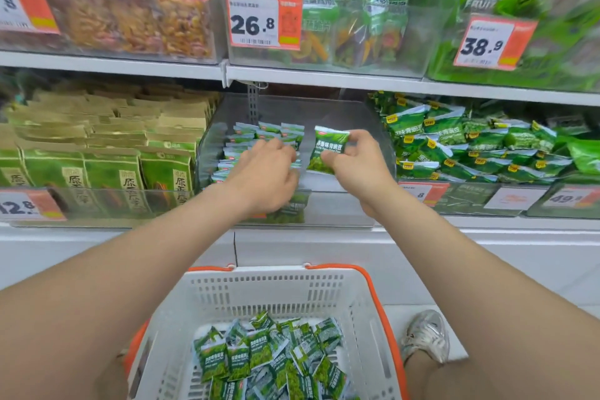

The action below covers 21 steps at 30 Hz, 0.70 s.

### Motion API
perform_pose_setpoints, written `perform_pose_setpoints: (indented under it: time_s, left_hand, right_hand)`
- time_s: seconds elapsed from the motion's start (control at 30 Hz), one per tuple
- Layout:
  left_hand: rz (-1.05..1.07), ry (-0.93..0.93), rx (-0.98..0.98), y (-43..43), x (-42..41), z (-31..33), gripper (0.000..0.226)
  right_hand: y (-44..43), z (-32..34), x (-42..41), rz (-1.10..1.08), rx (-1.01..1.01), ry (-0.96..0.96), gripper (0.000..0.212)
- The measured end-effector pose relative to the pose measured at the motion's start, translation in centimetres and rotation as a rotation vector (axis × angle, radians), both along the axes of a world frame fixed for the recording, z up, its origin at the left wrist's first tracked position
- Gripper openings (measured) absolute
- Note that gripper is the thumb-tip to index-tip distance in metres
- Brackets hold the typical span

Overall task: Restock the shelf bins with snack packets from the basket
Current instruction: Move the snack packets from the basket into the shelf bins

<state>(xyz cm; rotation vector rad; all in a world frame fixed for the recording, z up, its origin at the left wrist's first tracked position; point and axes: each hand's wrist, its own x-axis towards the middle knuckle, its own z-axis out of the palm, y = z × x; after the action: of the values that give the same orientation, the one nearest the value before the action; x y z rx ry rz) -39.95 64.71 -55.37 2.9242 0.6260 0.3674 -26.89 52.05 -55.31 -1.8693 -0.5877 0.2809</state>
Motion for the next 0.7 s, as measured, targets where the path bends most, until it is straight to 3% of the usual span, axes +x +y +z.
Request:
perform_pose_setpoints:
  time_s: [0.13, 0.27, 0.4, 0.57, 0.7]
  left_hand:
    - [0.007, 0.137, -0.07, 2.1, 1.8, -0.6, 0.06]
    - [0.046, 0.101, -0.158, 4.5, 4.2, -1.3, 0.062]
    - [0.033, 0.179, -0.109, 6.2, 6.3, -1.6, 0.06]
    - [-0.02, 0.207, -0.084, 8.3, 8.1, -2.3, 0.061]
    - [-0.041, 0.24, -0.097, 9.1, 9.2, -3.1, 0.061]
  right_hand:
    - [2.9, 0.0, 3.9, -0.061, -0.209, -0.143, 0.021]
    - [6.4, 0.2, 6.8, -0.054, -0.459, -0.243, 0.009]
    - [10.1, -0.4, 9.6, -0.126, -0.618, -0.259, 0.041]
    - [13.9, -2.1, 12.2, -0.117, -0.777, -0.481, 0.03]
    - [15.3, -3.3, 13.6, -0.105, -0.749, -0.519, 0.028]
